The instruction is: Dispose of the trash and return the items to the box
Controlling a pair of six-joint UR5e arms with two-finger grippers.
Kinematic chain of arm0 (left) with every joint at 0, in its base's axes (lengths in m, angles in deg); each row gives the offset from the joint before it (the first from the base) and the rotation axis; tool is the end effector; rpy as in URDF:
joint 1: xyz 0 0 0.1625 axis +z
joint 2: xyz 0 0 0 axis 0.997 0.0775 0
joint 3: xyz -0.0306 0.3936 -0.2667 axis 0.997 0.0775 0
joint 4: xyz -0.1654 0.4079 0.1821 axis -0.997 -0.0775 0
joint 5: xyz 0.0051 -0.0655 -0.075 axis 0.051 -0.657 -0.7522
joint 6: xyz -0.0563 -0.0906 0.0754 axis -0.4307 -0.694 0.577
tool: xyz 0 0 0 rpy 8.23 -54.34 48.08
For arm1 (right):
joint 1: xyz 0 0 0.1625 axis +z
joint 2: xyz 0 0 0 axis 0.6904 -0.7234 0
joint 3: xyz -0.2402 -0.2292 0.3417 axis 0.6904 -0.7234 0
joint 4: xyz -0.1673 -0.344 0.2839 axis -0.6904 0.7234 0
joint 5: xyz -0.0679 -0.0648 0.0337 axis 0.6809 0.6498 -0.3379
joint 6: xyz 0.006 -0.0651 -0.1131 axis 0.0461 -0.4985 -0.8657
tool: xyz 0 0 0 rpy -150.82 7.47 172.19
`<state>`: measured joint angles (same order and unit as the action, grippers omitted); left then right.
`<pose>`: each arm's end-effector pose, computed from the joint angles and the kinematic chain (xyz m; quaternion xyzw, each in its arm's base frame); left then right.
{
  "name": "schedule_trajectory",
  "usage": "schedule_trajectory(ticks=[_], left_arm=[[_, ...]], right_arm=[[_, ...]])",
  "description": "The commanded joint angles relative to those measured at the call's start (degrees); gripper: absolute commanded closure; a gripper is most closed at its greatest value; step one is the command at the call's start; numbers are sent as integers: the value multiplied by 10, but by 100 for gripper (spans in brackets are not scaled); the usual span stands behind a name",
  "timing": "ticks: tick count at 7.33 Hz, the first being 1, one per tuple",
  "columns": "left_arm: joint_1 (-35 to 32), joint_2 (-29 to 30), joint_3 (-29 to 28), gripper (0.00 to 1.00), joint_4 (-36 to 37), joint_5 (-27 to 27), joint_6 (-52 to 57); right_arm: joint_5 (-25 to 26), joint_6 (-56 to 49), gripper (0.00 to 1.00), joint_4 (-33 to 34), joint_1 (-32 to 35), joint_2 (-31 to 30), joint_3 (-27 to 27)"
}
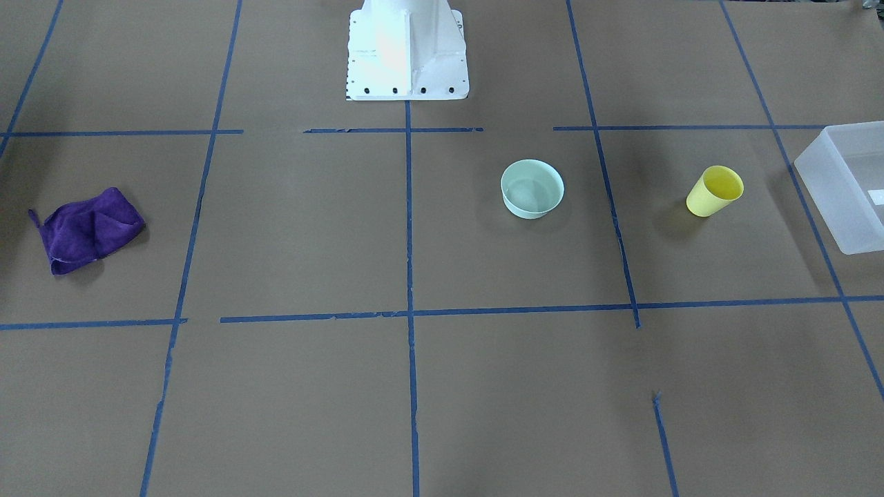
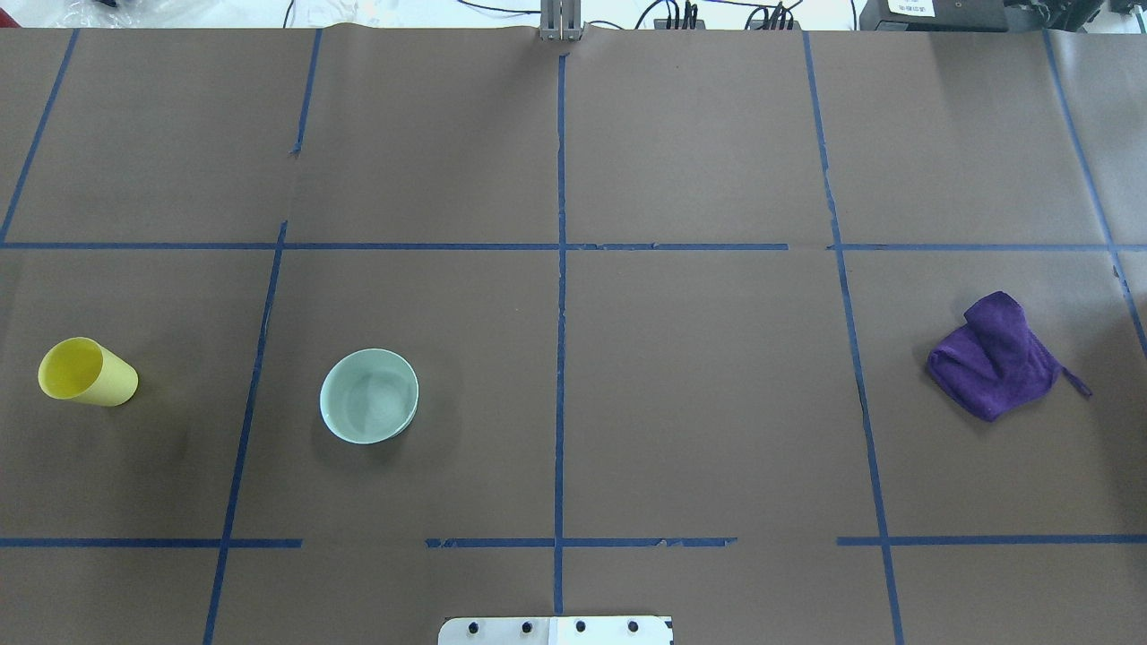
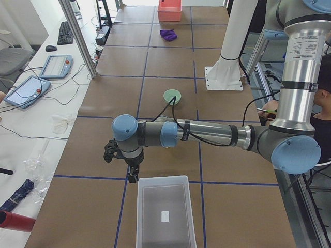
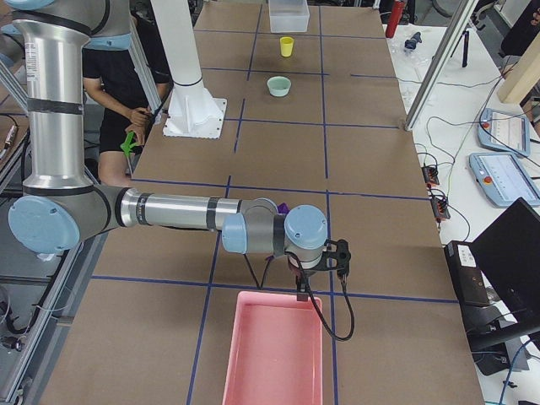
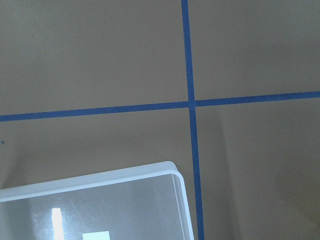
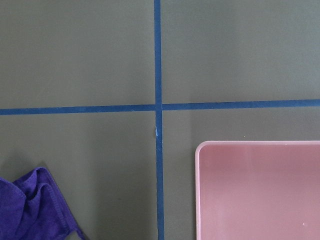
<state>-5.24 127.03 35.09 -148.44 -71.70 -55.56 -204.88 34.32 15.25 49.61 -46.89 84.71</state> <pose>-0.0526 -0.5778 0.6908 0.0151 0.3646 0.0372 0.9303 0.0670 -0.5357 0.7253 0.0276 -0.4062 0.0305 0.9128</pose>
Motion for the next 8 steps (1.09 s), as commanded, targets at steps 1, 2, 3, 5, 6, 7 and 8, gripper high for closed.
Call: schedule_trajectory(ticks=[1,2,3,5,6,7,8], left_arm=[[1,3,1,0,-2,0,-4],[1,5,4,0,-2,0,-6],[4,6,16,0,-2,0,-14],[35,-16,84,0,-4,-2,-98],[52,-37,101,0,-31,-8,-123],[75,-60,105,0,-95,-12,-176],[113,-96,106,0,-193,-15,-253]], right_arm=[[3,0,0,-1,0,1,1],[3,1,0,-1,0,2,1],[2,1,0,-1,0,4,1],[0,3,0,1,0,0,16],[0,3,0,1,-5,2,16],[6,4,0,0,-9,9,21],[7,4,0,-1,-9,10,28]])
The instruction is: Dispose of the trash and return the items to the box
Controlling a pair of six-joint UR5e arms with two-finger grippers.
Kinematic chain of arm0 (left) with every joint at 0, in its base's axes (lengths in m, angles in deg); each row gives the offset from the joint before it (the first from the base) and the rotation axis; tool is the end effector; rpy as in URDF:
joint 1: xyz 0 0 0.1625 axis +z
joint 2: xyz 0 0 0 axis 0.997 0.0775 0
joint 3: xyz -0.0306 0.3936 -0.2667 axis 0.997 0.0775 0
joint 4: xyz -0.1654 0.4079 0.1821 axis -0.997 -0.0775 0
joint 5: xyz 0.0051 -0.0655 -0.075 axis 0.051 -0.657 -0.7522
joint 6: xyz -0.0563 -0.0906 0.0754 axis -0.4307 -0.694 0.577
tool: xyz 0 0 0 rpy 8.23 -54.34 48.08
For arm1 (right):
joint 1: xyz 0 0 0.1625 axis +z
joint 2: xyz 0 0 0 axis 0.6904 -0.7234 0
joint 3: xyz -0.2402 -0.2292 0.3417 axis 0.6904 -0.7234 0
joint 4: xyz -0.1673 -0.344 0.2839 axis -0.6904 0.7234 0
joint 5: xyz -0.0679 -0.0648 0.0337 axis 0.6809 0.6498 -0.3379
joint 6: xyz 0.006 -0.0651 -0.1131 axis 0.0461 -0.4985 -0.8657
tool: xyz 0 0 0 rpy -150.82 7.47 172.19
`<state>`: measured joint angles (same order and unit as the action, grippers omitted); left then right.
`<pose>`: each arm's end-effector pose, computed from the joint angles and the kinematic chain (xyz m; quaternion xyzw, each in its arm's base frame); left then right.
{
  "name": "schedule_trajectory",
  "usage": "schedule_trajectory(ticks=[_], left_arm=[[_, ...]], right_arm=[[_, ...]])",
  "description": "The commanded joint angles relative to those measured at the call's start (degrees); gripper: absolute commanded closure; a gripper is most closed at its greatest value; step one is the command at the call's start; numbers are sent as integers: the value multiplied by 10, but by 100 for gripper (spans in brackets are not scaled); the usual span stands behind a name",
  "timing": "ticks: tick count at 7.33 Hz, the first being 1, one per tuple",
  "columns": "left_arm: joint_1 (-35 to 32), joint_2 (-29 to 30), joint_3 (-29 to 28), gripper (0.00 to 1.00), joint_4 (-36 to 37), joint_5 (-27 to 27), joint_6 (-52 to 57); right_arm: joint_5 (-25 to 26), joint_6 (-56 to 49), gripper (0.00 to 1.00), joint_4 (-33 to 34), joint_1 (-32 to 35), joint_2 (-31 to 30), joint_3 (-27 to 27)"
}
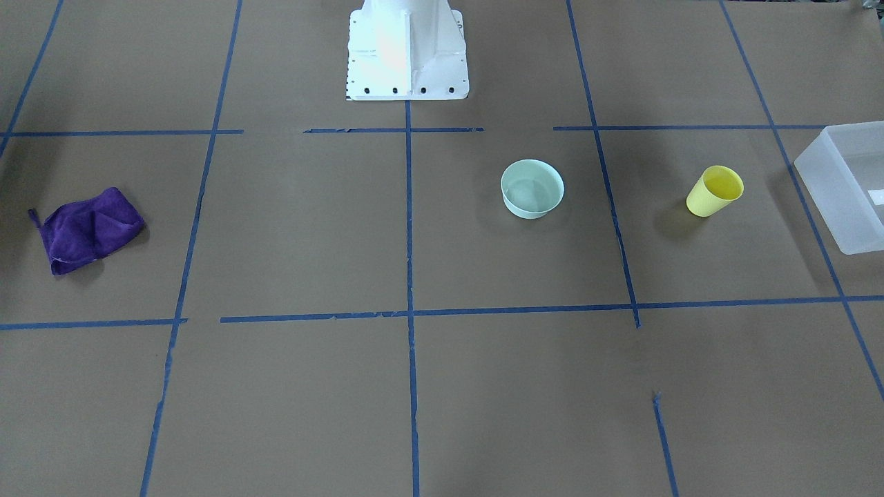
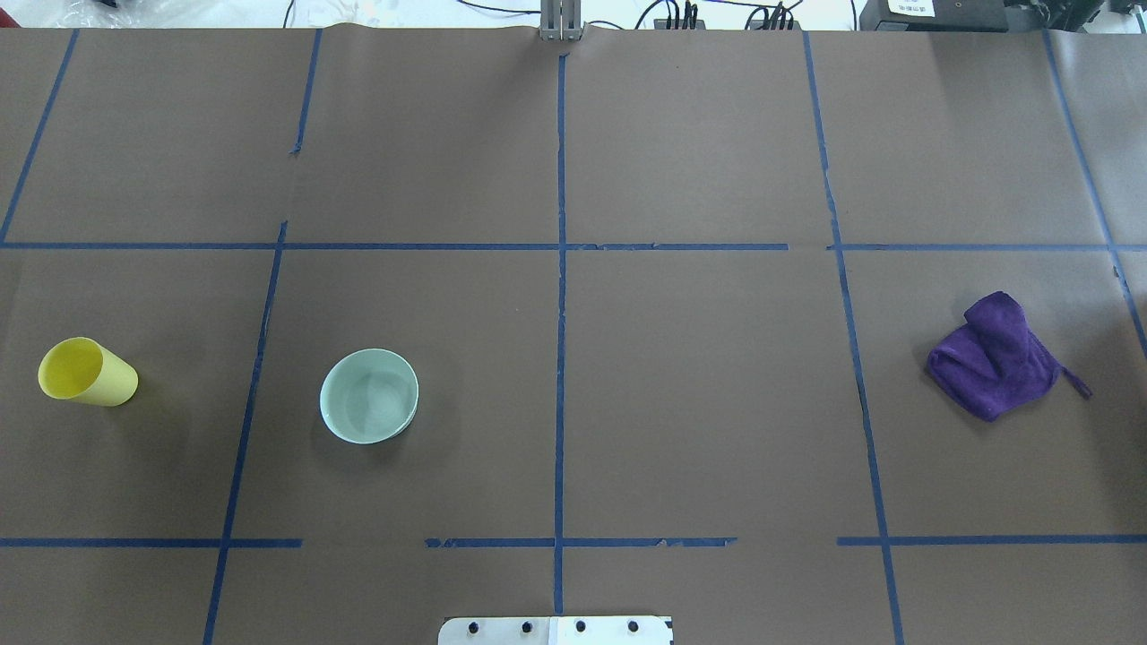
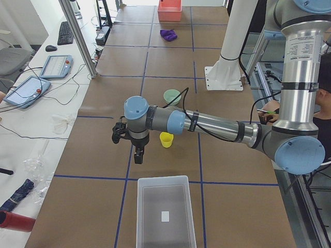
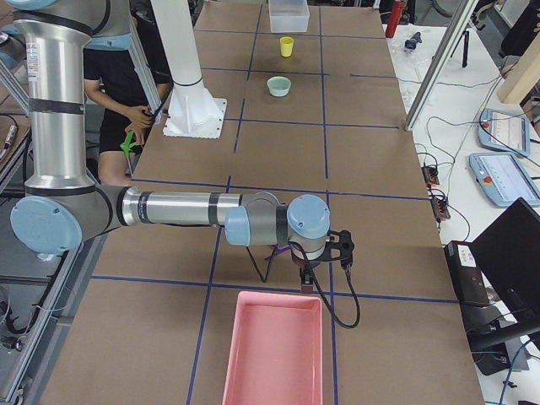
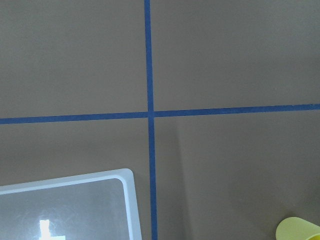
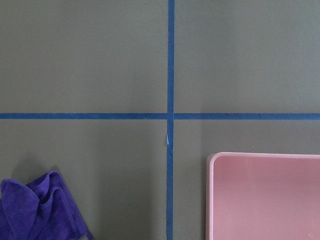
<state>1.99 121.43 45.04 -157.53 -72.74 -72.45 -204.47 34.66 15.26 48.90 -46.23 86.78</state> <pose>0.0187 -0.5481 0.6294 0.0449 0.3825 0.0027 0.9229 0.0614 -0.5455 0.6994 0.0456 -0.4028 0.0181 0.9140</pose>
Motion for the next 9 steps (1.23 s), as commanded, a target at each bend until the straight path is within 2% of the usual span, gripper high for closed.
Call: schedule_trajectory(ticks=[1,2,3,4,7,9], left_arm=[[88,-69,5,0,-213,-4,-190],[143,-100,5,0,-319,-4,-292],[190,-107,5,0,-370,0,-371],[210,-107,4,0,-374,3,-385],[271,-104,-9,1,-376,61,-427],[278,-100,-28,4,-389,62,-428]], right_arm=[[-1,1,0,-1,-2,5,9],[2,0,0,-3,-3,0,4],[-1,-1,0,-8,-3,-7,4],[-1,-1,0,-8,-3,-8,3],[-6,2,0,-5,-5,-1,7],[-8,3,0,-3,-5,-1,8]])
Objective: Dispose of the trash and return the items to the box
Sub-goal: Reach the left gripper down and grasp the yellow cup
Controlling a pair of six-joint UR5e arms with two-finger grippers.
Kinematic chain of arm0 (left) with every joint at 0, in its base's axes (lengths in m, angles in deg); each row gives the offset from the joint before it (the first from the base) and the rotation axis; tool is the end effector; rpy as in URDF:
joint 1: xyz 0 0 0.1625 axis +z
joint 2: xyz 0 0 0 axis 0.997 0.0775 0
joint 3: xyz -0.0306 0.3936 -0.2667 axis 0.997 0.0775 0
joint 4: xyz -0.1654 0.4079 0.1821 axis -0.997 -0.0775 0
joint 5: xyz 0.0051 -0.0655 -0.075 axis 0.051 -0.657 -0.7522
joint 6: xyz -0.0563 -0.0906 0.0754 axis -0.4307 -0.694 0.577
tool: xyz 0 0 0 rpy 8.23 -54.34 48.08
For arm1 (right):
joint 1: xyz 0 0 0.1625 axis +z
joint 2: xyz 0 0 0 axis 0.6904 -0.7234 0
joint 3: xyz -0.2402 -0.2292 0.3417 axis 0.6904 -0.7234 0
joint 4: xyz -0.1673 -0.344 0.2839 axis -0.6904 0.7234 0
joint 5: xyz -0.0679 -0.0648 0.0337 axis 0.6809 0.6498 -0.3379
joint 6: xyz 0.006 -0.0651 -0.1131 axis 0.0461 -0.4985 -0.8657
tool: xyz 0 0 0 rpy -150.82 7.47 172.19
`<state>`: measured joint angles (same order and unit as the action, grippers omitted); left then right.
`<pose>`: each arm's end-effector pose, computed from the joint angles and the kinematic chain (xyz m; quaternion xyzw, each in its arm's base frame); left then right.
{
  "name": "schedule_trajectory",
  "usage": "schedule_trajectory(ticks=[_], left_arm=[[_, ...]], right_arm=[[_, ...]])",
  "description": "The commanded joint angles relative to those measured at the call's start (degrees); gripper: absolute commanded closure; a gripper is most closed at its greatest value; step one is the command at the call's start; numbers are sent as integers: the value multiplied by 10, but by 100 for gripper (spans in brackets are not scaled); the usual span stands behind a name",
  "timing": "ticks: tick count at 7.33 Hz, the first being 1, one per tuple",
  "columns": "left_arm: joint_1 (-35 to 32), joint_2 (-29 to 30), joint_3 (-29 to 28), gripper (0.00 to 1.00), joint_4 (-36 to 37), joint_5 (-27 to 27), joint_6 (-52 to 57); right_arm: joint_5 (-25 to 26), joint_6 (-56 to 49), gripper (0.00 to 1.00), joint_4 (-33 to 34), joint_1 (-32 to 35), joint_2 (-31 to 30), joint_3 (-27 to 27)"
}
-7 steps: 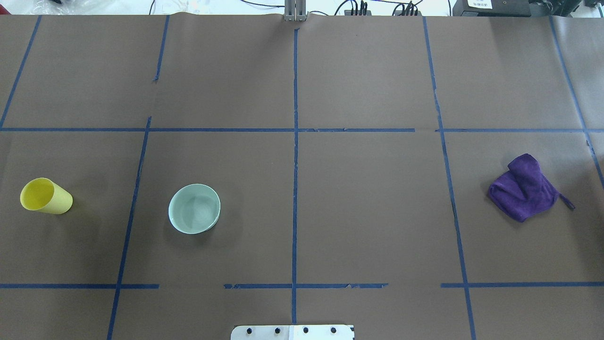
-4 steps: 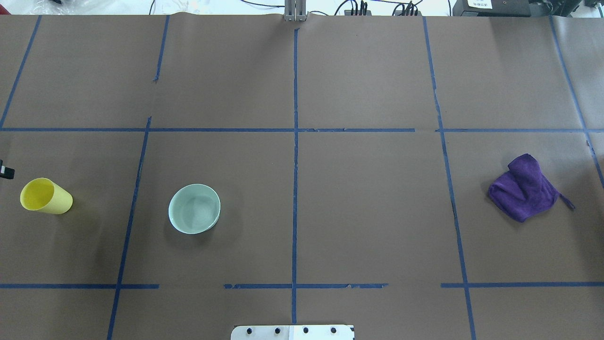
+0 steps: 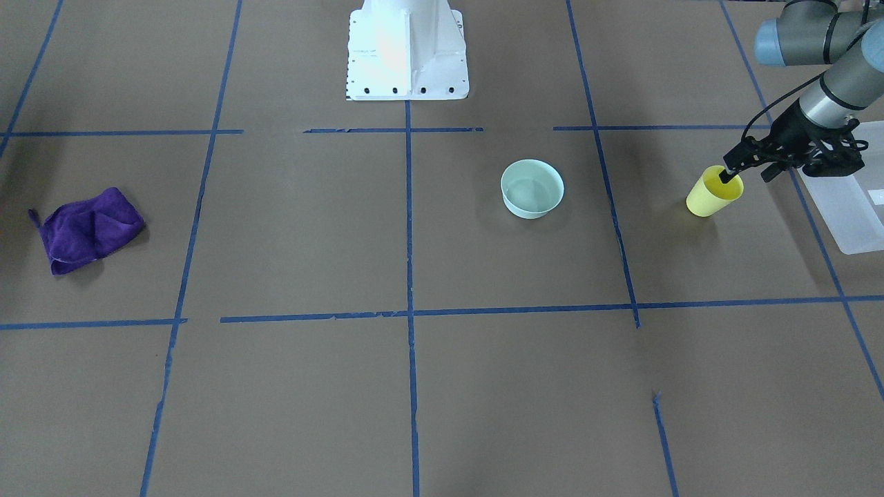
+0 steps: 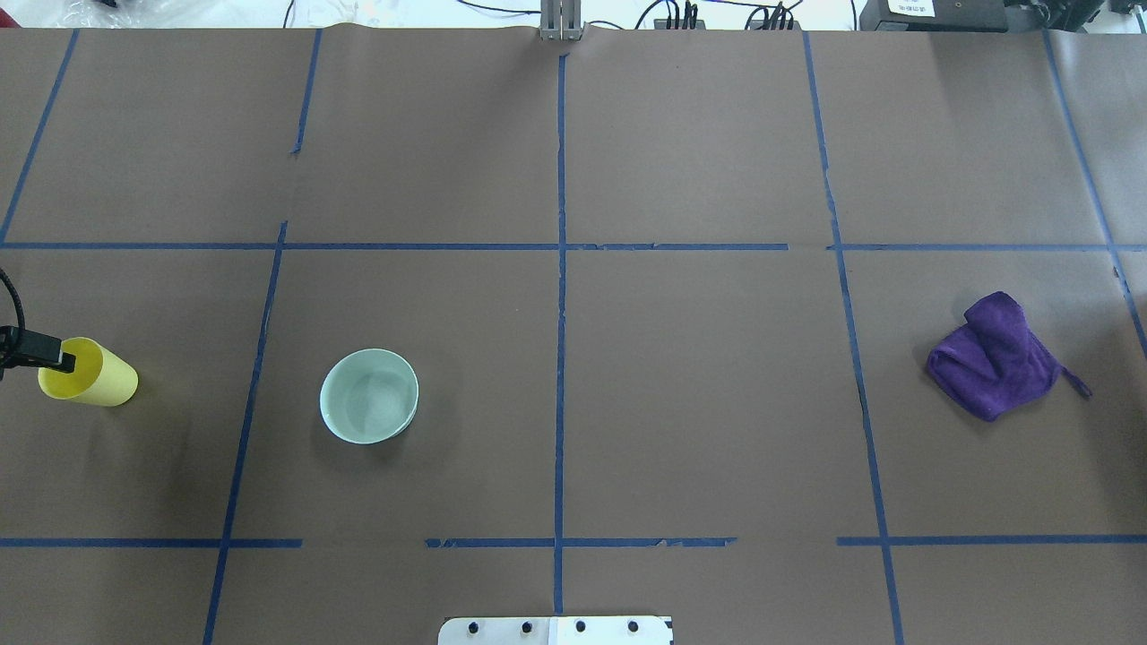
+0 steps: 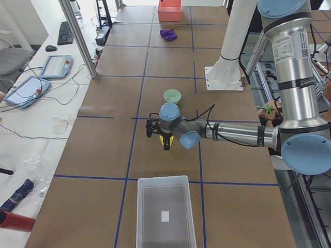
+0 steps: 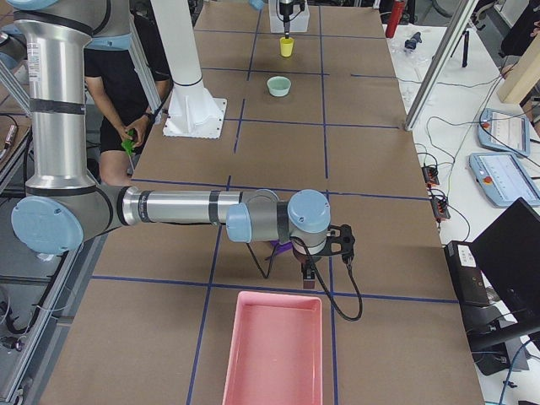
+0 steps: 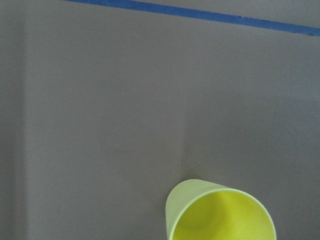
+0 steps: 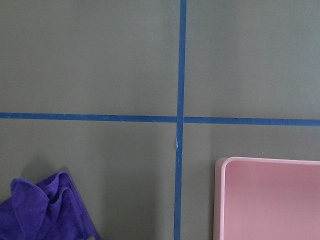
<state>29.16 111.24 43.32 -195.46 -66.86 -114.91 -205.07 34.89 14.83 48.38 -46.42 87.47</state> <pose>0.2291 -0.4405 0.6607 0.0154 0.4388 -0.0494 0.8971 0.0555 -0.5454 0.6926 0.0503 -0.4077 0.0122 0.9117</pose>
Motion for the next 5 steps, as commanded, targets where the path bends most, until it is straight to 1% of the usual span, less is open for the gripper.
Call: schedule_trajectory(ticks=[1,2,3,4,5], left_arm=[[11,3,-19,6,-11,4,-3],[14,7,-22,10,-12,4,-4],[19,8,-25,18,-12,6,-4],[28,15,-26,31,-11,21,-6],[28,16,-25,63,-12,22,-11]], right_arm=[[-4,1,0,3,0,0,1],[-22,2,0,5,0,0,0],[-29,4,0,5,0,-1,0],[-30,5,0,5,0,-1,0],[-31,4,0,4,0,-2,0]])
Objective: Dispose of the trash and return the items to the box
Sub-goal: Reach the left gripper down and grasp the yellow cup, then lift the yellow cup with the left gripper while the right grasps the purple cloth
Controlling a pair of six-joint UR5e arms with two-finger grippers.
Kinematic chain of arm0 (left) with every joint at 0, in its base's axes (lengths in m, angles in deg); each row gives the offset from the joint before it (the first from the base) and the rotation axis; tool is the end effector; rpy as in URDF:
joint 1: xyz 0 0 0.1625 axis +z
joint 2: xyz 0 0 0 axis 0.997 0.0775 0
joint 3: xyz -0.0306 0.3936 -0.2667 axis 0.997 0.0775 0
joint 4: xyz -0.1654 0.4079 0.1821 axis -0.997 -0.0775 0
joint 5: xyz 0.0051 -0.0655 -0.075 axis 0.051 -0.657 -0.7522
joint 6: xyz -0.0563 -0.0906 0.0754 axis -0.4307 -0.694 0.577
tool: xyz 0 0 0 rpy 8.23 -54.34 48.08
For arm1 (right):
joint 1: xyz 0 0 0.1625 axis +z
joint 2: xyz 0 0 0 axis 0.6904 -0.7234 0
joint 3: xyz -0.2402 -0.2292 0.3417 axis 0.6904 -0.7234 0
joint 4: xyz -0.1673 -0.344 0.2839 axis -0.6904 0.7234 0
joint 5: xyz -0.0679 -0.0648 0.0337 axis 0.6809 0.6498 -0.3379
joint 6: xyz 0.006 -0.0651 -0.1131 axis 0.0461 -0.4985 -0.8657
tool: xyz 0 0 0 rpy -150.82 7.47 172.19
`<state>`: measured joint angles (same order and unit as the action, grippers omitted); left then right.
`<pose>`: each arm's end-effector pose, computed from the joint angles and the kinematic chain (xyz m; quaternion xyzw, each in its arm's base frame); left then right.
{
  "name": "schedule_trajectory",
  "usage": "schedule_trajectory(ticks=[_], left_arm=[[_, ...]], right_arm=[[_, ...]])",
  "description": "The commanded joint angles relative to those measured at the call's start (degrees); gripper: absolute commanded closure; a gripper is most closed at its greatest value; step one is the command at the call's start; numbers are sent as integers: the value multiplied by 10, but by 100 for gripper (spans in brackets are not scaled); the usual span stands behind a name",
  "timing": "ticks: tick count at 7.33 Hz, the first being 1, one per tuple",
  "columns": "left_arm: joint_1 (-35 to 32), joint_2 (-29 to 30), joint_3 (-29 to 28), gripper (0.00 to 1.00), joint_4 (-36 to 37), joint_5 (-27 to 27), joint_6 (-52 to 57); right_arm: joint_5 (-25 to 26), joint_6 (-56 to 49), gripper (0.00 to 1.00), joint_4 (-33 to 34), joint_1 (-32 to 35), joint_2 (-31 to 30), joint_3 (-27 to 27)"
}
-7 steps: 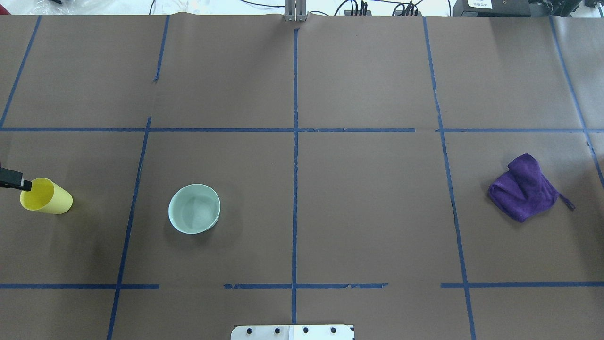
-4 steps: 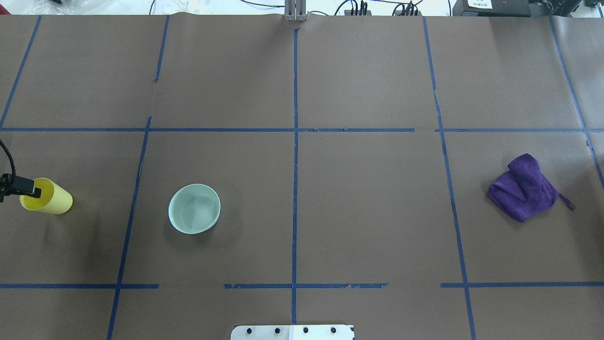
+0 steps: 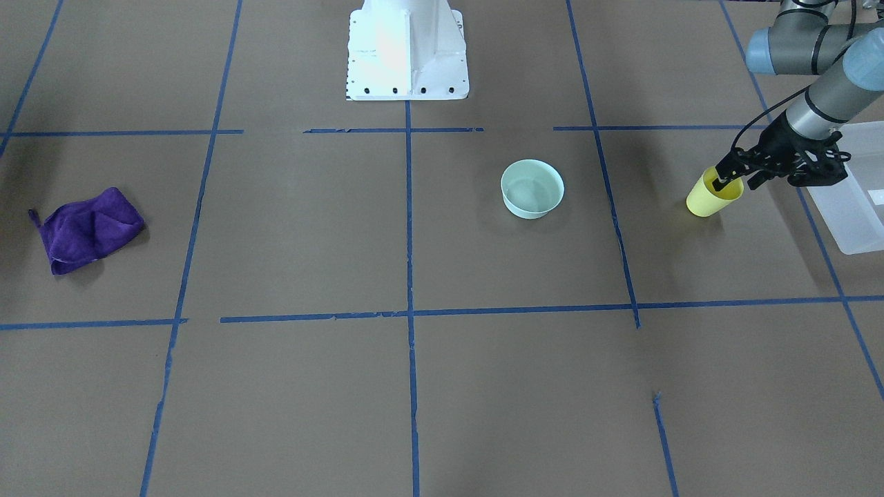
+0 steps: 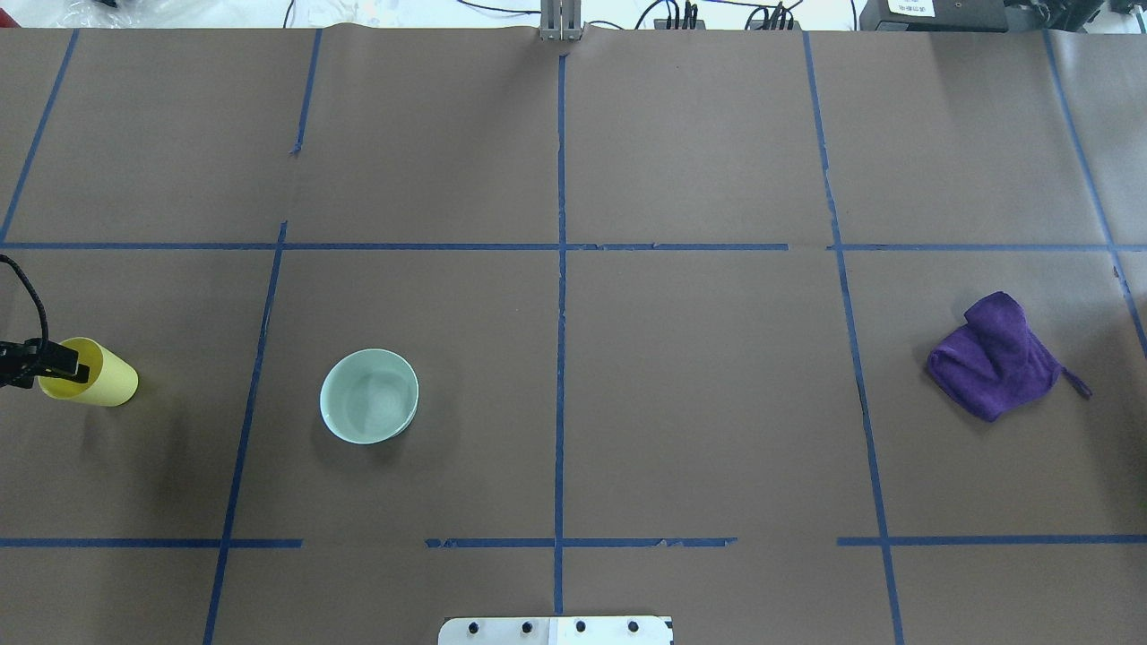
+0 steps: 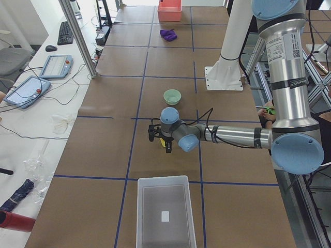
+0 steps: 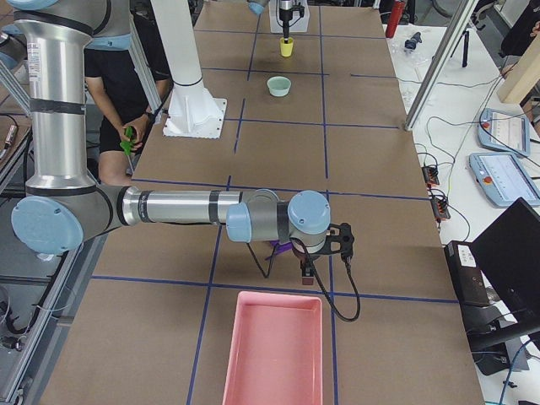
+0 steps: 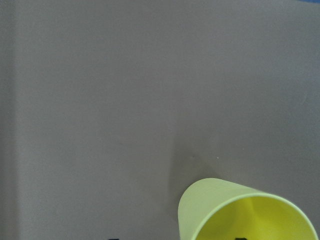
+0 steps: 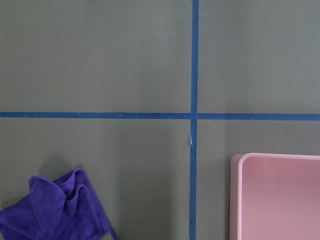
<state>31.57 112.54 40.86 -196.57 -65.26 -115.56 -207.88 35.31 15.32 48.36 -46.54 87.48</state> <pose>0.2519 -0.4415 0.6740 0.0132 0.4311 -0.0407 0.9013 0.0510 -0.5434 0.6897 0.0433 -0.4302 0.0159 0.9016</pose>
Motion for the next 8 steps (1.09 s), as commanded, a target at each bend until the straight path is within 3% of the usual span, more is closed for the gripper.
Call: schedule_trajectory(ticks=[1,4,6,7,8], left_arm=[[4,3,1,100,-1,6,-4],[-9,-6,29,100,5,-2,-2],[-65,-14,52,100,11,-66,10],[-80,-13,73,100,39,-71,11],[-84,-12,104,100,91,-70,36]], right_arm=[[4,0,0,-2,0,-3,1],[1,2,0,-7,-11,-4,2],[4,49,0,-22,-40,-9,18],[24,111,0,-98,-80,-38,28],[66,237,0,-214,-130,-59,34]])
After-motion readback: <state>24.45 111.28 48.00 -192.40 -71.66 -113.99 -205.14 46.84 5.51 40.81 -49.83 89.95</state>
